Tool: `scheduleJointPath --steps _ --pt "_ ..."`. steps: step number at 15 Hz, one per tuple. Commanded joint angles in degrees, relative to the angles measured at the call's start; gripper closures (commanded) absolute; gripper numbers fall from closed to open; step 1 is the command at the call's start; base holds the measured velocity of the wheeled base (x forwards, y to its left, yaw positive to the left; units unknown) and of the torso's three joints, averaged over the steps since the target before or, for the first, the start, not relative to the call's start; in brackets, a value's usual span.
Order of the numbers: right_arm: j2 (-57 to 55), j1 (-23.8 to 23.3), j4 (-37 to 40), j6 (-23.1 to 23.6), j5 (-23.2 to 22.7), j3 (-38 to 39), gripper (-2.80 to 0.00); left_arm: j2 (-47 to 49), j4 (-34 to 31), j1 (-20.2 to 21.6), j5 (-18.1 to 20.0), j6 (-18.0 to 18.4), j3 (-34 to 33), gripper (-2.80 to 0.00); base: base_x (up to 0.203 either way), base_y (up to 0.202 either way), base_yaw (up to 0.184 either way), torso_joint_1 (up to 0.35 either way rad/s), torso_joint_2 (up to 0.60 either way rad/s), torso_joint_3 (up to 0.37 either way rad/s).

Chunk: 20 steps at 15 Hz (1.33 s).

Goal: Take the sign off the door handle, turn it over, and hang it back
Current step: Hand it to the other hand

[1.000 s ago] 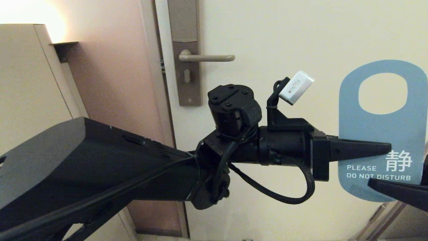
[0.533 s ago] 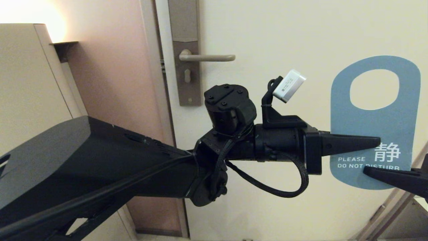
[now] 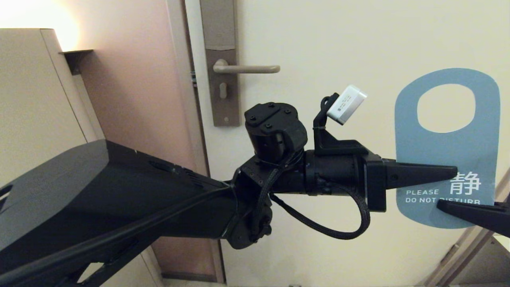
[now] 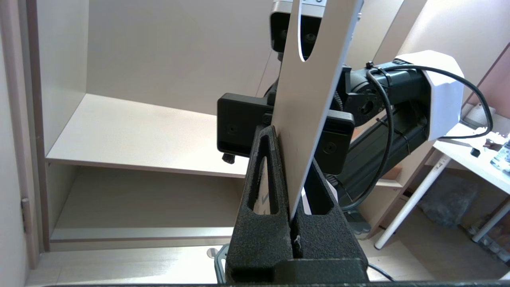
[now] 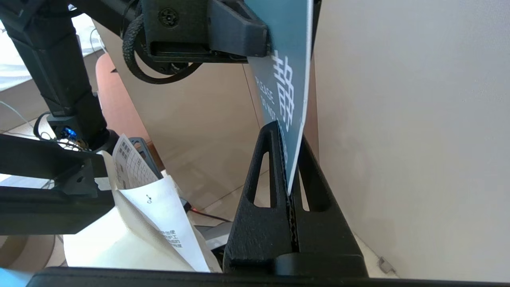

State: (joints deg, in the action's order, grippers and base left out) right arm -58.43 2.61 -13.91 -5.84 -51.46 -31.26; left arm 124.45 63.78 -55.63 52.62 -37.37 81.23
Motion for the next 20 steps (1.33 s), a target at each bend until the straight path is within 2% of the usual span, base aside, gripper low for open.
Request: scheduleJointPath --steps 1,8,9,16,20 --pt "0.2 0.0 -0.2 0.0 -0.3 0.1 0.00 0.0 0.3 -0.1 0.3 -0.2 -0.1 0.00 0.000 0.000 0.000 0.000 0.00 0.000" --pt "0.0 0.0 -0.2 0.1 -0.3 0.4 0.00 0.1 2.2 -0.1 0.2 -0.2 -1.7 0.00 0.000 0.000 0.000 0.000 0.00 0.000" --pt "-0.1 0.1 -0.2 0.1 -0.3 0.4 0.00 0.1 2.4 -0.1 0.2 -0.2 -1.8 -2.80 0.000 0.000 0.000 0.000 0.00 0.000" --pt "-0.2 0.1 -0.2 0.1 -0.3 0.6 0.00 0.0 2.4 0.4 0.4 -0.3 -2.3 -2.80 0.000 0.000 0.000 0.000 0.00 0.000" --pt "-0.1 0.1 -0.2 0.1 -0.3 0.8 0.00 -0.8 2.7 2.9 0.5 -0.2 -3.7 -2.80 0.000 0.000 0.000 0.000 0.00 0.000"
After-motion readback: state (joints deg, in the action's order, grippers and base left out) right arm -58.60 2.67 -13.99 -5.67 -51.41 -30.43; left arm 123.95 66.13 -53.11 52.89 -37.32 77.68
